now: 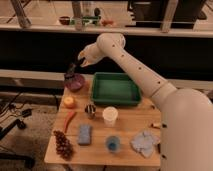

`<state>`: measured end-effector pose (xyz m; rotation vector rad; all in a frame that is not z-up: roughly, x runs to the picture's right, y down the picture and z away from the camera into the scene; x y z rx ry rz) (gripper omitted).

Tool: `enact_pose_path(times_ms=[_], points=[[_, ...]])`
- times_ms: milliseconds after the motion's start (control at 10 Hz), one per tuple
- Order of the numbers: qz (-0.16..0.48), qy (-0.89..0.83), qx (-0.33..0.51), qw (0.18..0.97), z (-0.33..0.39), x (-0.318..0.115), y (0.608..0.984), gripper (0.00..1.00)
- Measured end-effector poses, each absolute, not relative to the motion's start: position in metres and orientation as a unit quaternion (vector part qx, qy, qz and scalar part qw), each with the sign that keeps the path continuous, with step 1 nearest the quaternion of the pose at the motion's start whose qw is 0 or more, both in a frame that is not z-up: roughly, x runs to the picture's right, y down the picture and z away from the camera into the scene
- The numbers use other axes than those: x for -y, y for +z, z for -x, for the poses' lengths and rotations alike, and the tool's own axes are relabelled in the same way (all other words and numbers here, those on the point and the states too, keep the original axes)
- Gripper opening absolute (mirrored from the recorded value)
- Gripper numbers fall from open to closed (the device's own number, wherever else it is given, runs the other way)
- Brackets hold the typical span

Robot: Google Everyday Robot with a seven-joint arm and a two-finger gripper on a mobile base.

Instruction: Place brush in purple bowl

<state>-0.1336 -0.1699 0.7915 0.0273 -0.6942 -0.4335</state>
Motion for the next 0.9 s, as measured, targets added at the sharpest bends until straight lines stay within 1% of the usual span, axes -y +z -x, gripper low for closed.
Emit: enact_pose_path(times_ms=[300,500,900], points=[[-0.007,-0.229,0.336,0.913,0.142,0.17,0.804,0.14],[0.005,-0.247,0.33,0.911,0.146,0.171,0.829,0.14],[0.015,-0.263,0.322,0.909,0.152,0.172,0.856,0.14]])
